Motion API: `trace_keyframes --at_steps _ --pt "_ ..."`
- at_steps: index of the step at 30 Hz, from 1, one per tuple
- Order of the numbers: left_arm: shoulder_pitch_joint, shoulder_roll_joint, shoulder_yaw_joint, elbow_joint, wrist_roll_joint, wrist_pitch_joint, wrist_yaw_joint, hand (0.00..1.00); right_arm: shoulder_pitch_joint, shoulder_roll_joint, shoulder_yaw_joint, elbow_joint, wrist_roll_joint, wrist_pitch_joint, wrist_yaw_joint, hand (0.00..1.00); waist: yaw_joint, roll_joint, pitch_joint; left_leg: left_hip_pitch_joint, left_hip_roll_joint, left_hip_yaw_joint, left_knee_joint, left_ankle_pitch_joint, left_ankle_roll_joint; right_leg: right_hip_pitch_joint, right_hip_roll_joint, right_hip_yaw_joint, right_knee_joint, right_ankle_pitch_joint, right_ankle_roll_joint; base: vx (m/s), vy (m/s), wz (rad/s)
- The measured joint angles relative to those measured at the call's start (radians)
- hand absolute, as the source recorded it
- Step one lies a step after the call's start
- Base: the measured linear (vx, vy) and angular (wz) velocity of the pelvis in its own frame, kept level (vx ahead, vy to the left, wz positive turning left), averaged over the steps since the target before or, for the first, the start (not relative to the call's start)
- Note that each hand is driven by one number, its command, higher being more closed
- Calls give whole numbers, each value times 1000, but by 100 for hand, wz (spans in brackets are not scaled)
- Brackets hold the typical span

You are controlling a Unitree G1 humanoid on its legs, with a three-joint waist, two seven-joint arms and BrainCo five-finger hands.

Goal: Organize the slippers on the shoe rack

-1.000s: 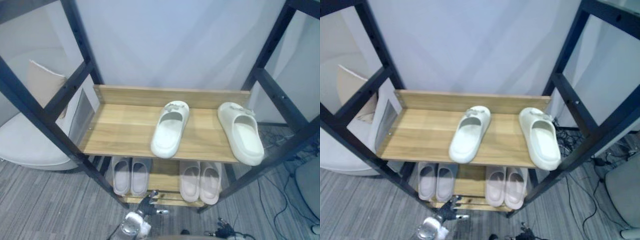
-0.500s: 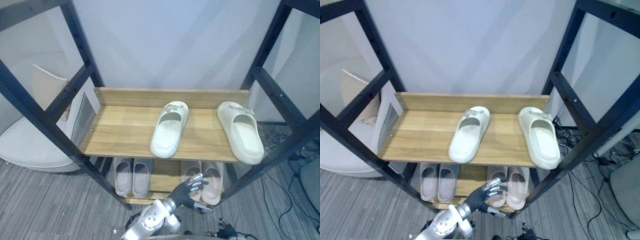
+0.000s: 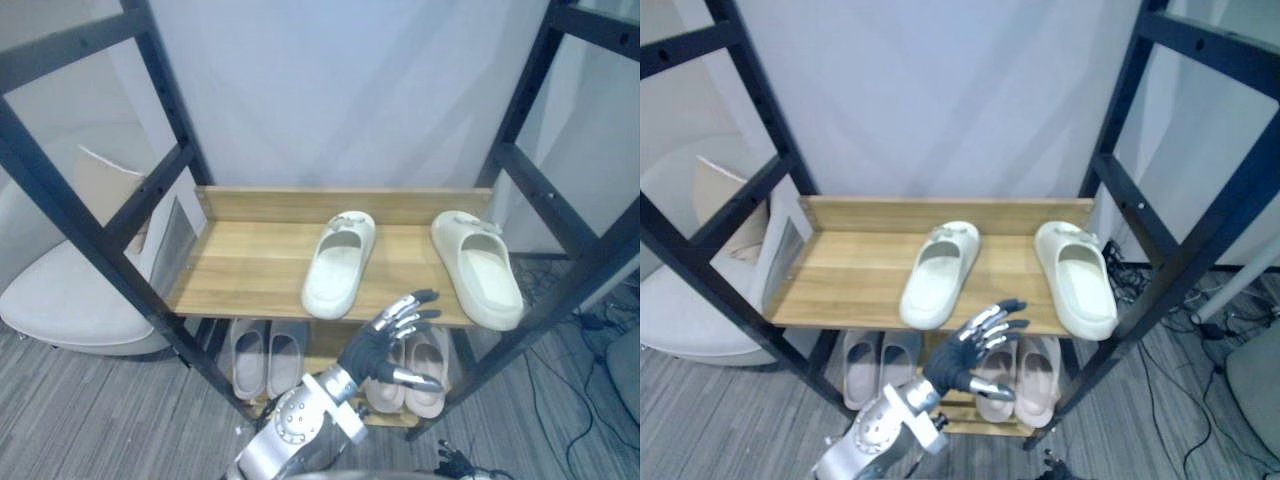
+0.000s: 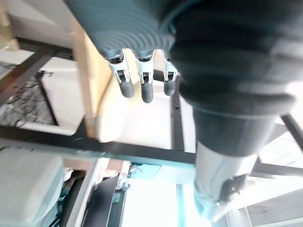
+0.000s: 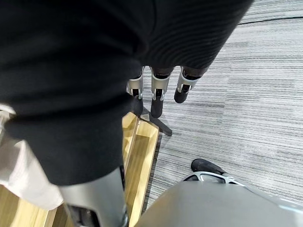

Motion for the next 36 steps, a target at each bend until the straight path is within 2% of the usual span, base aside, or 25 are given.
trace_keyframes --at_steps 10,12,17,19,23,25,29,36 --pt "-196 -57 209 -58 57 -31 98 0 0 0 -5 -1 0 0 3 0 1 8 -9 -20 3 0 15 -1 0 -29 -2 3 34 -13 -4 0 0 0" --pt "-239 -59 250 -8 86 -45 114 0 0 1 -9 -2 0 2 6 0 0 8 -9 -19 3 0 15 -1 0 -28 1 2 35 -13 -4 0 0 0" --pt "-292 -44 334 162 169 -38 157 0 -1 3 -11 -8 0 4 9 0 -9 9 -10 -19 3 0 14 -1 -1 -29 3 2 34 -13 -4 0 0 0" --pt "-296 -30 348 192 188 -34 163 0 -1 3 -12 -9 0 5 9 0 -12 8 -9 -19 3 1 13 -1 -1 -30 3 2 32 -13 -4 0 0 0" --pt "-318 6 388 248 313 -28 179 0 -2 15 -38 -12 -1 10 22 0 -19 1 -6 -18 3 2 11 -1 -1 -35 3 3 29 -12 -4 0 0 0" --pt "-327 17 403 262 340 -17 184 0 -1 17 -39 -17 -1 10 28 0 -25 -6 -4 -18 3 3 11 -1 -1 -34 4 3 28 -11 -5 0 0 0" --pt "-353 21 427 306 412 -3 192 0 7 19 -39 -47 -2 12 37 0 -30 -19 1 -19 2 11 11 -1 -1 -32 5 9 12 1 -8 -4 6 -4" --pt "-387 31 445 377 516 14 211 0 10 20 -40 -53 -3 12 39 0 -37 -20 1 -18 0 29 9 -1 -1 -35 5 25 1 14 -8 -23 11 -8"
